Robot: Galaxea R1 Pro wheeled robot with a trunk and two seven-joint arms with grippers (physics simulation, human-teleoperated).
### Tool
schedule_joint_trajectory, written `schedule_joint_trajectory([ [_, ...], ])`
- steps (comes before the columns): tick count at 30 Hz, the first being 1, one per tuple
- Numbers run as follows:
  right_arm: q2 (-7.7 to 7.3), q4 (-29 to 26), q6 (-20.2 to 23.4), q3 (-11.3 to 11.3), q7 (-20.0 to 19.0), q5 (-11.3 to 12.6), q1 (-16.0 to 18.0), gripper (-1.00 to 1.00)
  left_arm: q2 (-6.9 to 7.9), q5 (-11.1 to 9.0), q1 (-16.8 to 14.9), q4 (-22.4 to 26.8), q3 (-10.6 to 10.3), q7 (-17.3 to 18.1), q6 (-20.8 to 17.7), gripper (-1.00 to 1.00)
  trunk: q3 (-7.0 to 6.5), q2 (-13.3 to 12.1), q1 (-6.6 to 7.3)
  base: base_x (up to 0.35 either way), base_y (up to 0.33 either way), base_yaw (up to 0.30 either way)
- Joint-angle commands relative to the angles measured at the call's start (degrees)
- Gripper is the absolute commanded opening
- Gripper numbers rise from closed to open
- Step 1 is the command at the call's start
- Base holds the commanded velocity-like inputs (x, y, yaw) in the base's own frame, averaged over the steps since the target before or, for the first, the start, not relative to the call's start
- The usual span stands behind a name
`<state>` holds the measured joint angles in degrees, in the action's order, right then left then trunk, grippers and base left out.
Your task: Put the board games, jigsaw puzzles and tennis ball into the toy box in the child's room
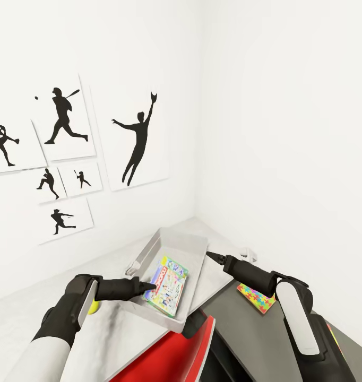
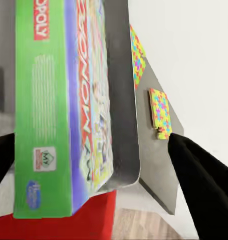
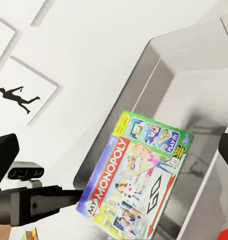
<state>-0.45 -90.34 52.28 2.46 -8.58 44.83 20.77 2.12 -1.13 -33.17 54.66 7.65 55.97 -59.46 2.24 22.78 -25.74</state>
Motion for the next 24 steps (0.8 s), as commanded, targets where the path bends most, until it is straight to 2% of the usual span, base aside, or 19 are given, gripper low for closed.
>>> schedule_joint_trajectory([
  [1, 0.01, -0.01, 0.28, 0.09, -0.57, -0.52, 0.06, 1.00, -0.01, -0.24, -0.06, 0.01, 0.07, 0.11, -0.54, 1.00, 0.13, 0.14, -0.04, 0.000, 0.000, 0.000],
  [24, 0.01, -0.01, 0.28, 0.09, -0.64, -0.51, 0.06, 1.00, 0.61, -0.27, -0.06, 0.01, 0.43, 0.19, -0.54, 1.00, 0.13, 0.14, -0.04, 0.000, 0.000, 0.000],
])
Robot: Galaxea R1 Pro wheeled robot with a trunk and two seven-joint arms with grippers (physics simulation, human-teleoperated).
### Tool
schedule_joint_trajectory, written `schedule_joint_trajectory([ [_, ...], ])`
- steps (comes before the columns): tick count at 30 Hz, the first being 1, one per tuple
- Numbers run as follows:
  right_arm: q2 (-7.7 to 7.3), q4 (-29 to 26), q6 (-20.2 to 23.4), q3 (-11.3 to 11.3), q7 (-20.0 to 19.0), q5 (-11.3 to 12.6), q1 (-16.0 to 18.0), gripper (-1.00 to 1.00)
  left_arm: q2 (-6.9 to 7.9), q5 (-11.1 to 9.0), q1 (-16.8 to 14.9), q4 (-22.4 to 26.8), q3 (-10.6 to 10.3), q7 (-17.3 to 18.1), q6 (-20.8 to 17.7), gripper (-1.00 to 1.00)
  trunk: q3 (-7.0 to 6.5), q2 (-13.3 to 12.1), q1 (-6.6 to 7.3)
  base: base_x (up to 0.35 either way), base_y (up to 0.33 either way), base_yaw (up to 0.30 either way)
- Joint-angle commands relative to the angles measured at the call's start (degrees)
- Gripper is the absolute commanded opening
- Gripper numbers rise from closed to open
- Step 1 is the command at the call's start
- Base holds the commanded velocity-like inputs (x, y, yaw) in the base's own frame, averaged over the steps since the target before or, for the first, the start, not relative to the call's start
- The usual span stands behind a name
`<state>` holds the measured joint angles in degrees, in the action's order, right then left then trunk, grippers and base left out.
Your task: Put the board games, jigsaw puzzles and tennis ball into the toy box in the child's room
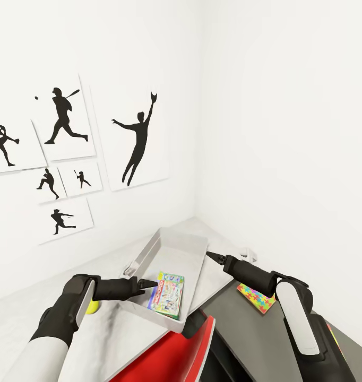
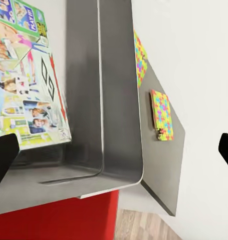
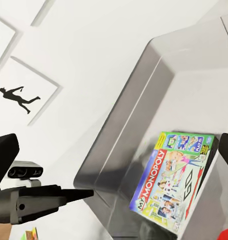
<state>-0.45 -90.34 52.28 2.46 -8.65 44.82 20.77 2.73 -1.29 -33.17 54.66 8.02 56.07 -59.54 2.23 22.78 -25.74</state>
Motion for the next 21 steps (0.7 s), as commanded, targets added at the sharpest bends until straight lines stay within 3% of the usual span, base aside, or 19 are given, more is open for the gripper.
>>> schedule_joint_trajectory([
  [1, 0.01, -0.01, 0.28, 0.09, -0.57, -0.52, 0.06, 1.00, -0.01, -0.13, -0.05, -0.01, 0.06, 0.09, -0.46, 1.00, 0.14, 0.13, -0.04, 0.000, 0.000, 0.000],
  [13, 0.01, -0.01, 0.28, 0.09, -0.73, -0.52, 0.06, 1.00, 0.25, -0.45, -0.05, 0.08, 0.18, 0.62, -0.46, 1.00, 0.14, 0.13, -0.04, 0.000, 0.000, 0.000],
  [21, 0.00, -0.01, 0.35, 0.40, -0.97, -0.49, 0.06, 1.00, 2.10, -0.78, -0.05, 0.52, 0.42, 2.43, -0.46, 1.00, 0.14, 0.13, -0.04, -0.002, 0.000, 0.000],
])
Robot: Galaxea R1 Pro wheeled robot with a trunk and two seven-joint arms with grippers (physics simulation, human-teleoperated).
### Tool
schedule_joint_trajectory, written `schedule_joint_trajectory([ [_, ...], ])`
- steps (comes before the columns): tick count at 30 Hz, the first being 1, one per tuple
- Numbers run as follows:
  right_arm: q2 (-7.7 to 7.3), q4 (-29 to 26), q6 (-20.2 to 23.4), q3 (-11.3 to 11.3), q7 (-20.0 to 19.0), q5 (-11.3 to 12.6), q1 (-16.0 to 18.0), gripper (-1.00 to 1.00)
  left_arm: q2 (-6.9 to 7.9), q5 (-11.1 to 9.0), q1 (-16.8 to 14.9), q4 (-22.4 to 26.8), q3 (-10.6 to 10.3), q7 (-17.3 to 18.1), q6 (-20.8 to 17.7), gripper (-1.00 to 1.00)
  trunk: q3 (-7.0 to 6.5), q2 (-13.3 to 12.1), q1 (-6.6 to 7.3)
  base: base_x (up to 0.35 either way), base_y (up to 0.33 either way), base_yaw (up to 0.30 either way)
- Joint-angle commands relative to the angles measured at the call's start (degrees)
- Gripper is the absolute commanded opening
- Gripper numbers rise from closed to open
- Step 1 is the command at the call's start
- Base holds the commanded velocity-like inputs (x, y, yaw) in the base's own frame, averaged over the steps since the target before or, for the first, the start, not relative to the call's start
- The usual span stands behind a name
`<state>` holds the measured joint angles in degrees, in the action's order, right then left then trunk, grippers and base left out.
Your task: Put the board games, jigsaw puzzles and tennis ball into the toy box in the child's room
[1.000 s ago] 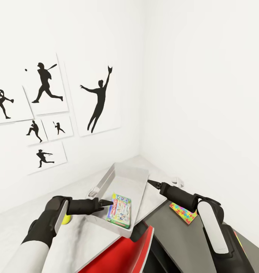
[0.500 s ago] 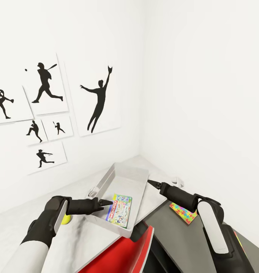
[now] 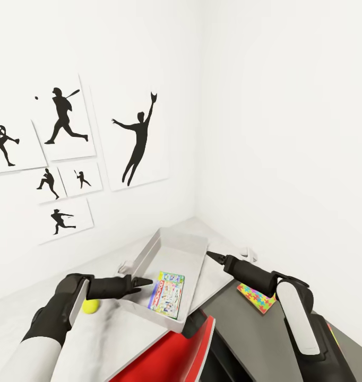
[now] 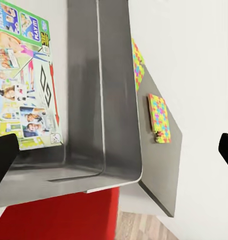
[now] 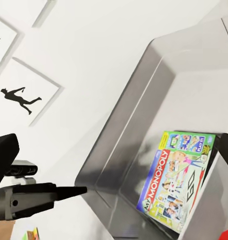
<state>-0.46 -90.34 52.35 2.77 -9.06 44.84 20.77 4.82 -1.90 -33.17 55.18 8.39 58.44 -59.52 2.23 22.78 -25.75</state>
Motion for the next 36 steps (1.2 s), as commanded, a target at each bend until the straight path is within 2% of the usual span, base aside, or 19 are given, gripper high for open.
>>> schedule_joint_trajectory([
  [1, 0.01, -0.01, 0.28, 0.14, -0.57, -0.51, 0.06, 1.00, 0.15, -0.16, -0.05, 0.03, 0.07, 0.53, -0.48, 1.00, 0.14, 0.13, -0.04, -0.032, 0.000, 0.000],
  [9, -0.07, -0.01, 0.29, 0.38, -0.68, -0.49, 0.06, 1.00, 2.16, -0.12, -0.05, 0.34, 0.11, 7.33, -0.48, 1.00, -0.27, 0.13, -0.04, -0.176, 0.097, -0.071],
  [12, -0.07, -0.01, 0.32, 0.39, -0.69, -0.47, 0.06, 1.00, 2.60, -0.12, -0.01, 0.61, 0.07, 9.10, -0.48, 1.00, -0.51, 0.13, -0.04, -0.130, 0.075, -0.132],
  [18, -0.13, -0.01, 0.37, 0.46, -0.77, -0.32, 0.06, 1.00, 3.36, 0.15, 0.08, 3.23, 0.03, 15.02, -0.48, 1.00, -1.01, 0.13, -0.04, -0.031, 0.017, -0.148],
  [25, -0.39, -0.01, 0.38, 0.48, -0.78, 0.02, 0.06, 1.00, 5.37, 0.00, 0.12, 4.66, -0.03, 17.57, -0.48, 1.00, -1.60, 0.13, -0.04, -0.004, 0.033, -0.175],
  [27, -0.41, 0.03, 0.38, 0.49, -0.78, 0.06, 0.06, 1.00, 5.93, -0.02, 0.12, 4.77, -0.04, 19.56, -0.48, 1.00, -1.77, 0.13, -0.04, -0.001, 0.177, -0.187],
  [31, -0.20, 0.16, 0.38, 0.49, -0.78, 0.07, 0.06, 1.00, 6.29, 0.10, 0.12, 4.86, -0.04, 22.55, -0.48, 1.00, -2.08, 0.13, -0.04, 0.000, 0.098, -0.195],
  [36, -0.02, 0.49, 0.31, 0.49, -0.78, 0.08, 0.06, 1.00, 6.66, 0.10, 0.16, 4.89, -0.04, 23.50, -0.43, 1.00, -2.47, 0.13, -0.04, 0.000, 0.019, -0.198],
])
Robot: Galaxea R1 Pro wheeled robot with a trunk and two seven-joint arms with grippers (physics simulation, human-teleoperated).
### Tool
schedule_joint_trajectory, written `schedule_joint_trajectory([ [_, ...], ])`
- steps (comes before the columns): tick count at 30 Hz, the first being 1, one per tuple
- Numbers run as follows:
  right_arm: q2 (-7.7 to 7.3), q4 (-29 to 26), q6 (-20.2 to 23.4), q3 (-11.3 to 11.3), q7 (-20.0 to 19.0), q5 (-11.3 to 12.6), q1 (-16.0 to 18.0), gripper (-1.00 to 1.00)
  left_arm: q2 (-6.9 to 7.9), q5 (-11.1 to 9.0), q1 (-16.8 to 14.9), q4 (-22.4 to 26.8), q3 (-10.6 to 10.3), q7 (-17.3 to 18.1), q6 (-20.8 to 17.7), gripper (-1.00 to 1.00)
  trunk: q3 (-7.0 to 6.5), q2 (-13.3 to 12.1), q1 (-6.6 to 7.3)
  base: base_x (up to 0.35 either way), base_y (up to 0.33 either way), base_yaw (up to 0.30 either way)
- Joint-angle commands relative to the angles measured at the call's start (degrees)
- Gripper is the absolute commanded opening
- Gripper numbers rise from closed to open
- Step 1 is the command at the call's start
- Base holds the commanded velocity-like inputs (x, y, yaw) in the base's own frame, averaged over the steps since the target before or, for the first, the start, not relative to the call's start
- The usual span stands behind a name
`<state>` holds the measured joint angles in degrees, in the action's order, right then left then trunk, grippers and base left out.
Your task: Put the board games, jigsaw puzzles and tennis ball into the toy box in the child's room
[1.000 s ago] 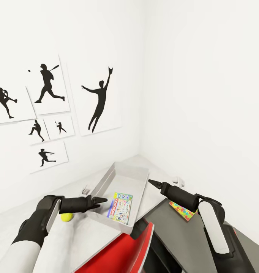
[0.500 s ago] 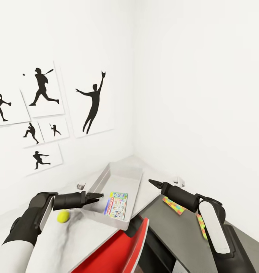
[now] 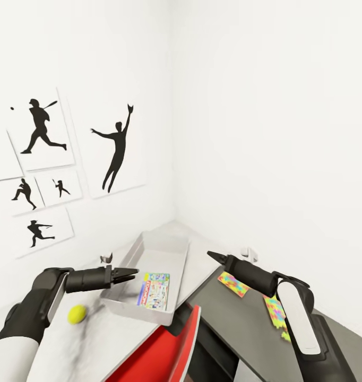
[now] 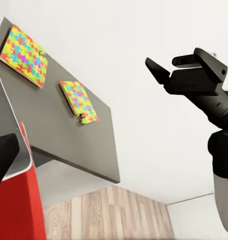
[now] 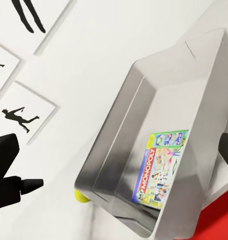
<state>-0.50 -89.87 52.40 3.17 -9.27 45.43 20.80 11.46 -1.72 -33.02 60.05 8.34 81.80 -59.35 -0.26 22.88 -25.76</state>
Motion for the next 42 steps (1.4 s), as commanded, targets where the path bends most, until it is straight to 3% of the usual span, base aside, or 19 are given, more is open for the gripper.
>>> schedule_joint_trajectory([
  [1, 0.03, 0.06, 0.24, 0.08, -0.57, -0.52, 0.03, 1.00, 0.06, -0.09, 0.02, 0.01, 0.01, 0.20, -0.60, 1.00, -0.06, 0.04, -0.02, -0.022, 0.004, -0.199],
  [22, -0.11, 0.35, -1.98, 0.15, -0.49, -0.43, 0.03, 1.00, 0.83, -0.18, 0.09, 0.15, 0.01, 0.38, -0.59, 1.00, -1.66, 0.04, -0.02, -0.130, -0.018, -0.199],
  [30, 0.05, 0.40, -2.04, 0.14, -0.40, -0.40, 0.03, 1.00, 0.80, -0.14, 0.49, 3.97, -0.07, 0.46, -0.59, 1.00, -2.27, 0.04, -0.02, -0.198, -0.055, -0.199],
  [42, 0.05, 0.82, -4.76, -0.02, 0.07, -0.38, 0.03, 1.00, 0.85, -0.20, 0.60, 4.70, 0.29, 0.47, -0.59, 1.00, -3.18, 0.04, -0.02, -0.055, -0.002, -0.200],
])
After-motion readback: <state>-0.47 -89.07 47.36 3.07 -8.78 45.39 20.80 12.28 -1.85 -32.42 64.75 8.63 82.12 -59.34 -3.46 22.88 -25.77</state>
